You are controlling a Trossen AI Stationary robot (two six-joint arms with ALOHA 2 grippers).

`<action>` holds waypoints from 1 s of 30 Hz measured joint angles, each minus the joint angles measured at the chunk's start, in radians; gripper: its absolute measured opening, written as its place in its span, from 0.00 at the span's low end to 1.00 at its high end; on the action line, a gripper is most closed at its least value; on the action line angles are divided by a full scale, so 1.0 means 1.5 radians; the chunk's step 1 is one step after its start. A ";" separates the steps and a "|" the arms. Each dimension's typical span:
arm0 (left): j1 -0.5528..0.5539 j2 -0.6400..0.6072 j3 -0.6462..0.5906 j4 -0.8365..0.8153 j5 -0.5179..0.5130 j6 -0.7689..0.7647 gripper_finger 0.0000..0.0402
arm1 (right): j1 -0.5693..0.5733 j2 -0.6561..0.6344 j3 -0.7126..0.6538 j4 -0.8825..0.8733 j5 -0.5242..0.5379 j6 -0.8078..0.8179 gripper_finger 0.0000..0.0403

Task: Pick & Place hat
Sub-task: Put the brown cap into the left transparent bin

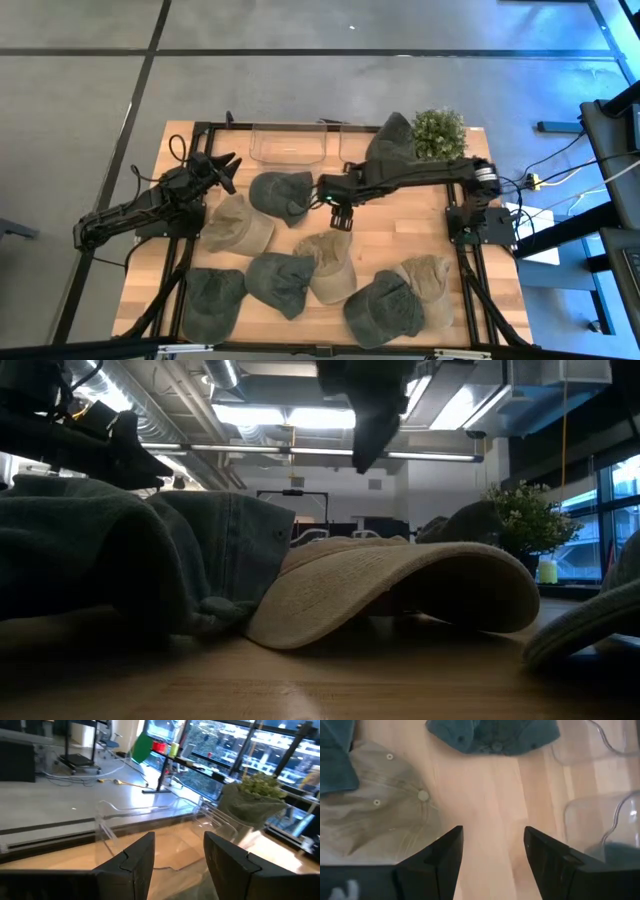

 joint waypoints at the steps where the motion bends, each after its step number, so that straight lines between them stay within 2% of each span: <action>1: 0.000 0.000 0.000 0.000 0.007 0.001 0.41 | 0.000 -0.021 -0.028 0.025 0.000 0.018 0.52; 9: 0.000 0.000 0.000 0.000 0.022 0.011 0.41 | 0.026 -0.186 -0.248 0.306 0.001 0.144 0.52; 13: 0.000 0.000 0.000 -0.001 0.038 0.011 0.45 | 0.053 -0.239 -0.320 0.387 0.001 0.176 0.52; 19: 0.000 0.000 0.000 -0.001 0.075 0.011 0.55 | 0.112 -0.300 -0.412 0.436 0.001 0.183 0.52; 23: 0.000 0.000 -0.001 -0.001 0.115 0.011 0.61 | 0.133 -0.328 -0.462 0.436 0.006 0.238 0.52; 30: 0.000 0.000 -0.001 0.000 0.144 -0.034 0.64 | 0.135 -0.332 -0.508 0.442 0.007 0.273 0.52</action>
